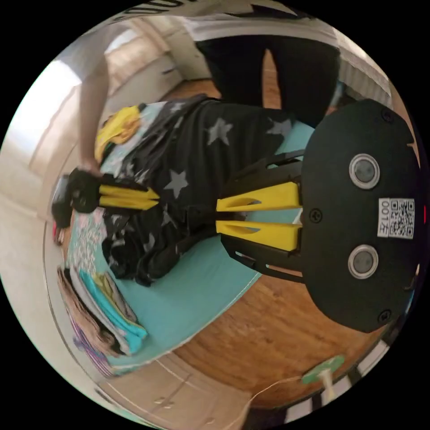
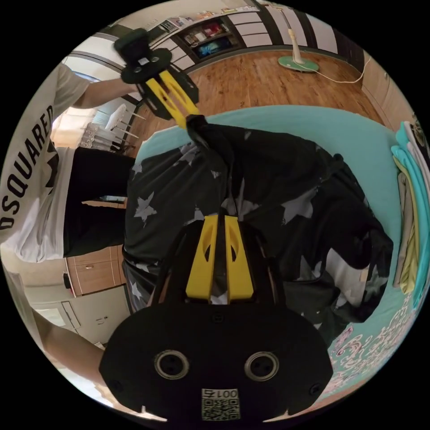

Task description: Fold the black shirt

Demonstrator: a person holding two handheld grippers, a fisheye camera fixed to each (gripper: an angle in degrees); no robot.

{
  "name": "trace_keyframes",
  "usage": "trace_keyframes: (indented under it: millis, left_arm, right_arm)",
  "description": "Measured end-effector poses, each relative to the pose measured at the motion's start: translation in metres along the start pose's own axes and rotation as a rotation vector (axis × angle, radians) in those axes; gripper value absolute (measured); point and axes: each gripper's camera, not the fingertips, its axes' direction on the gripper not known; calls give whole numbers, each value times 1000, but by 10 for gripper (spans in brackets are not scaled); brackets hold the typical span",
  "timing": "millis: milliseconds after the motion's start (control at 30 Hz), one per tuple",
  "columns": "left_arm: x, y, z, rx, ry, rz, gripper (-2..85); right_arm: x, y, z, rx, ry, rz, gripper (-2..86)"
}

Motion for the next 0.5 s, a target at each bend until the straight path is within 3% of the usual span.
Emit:
trace_keyframes:
  millis: [67, 167, 367, 500]
  left_arm:
    - [30, -5, 6, -127, -138, 201, 4]
    - [51, 1, 17, -217, -198, 333, 15]
    - [35, 7, 17, -223, -227, 177, 70]
    - [31, -1, 11, -193, -278, 172, 78]
  right_arm:
    - [0, 5, 6, -67, 22, 17, 18]
    - [3, 14, 10, -84, 25, 67, 32]
    - [19, 14, -3, 147, 1, 186, 75]
    - [25, 3, 5, 175, -7, 174, 79]
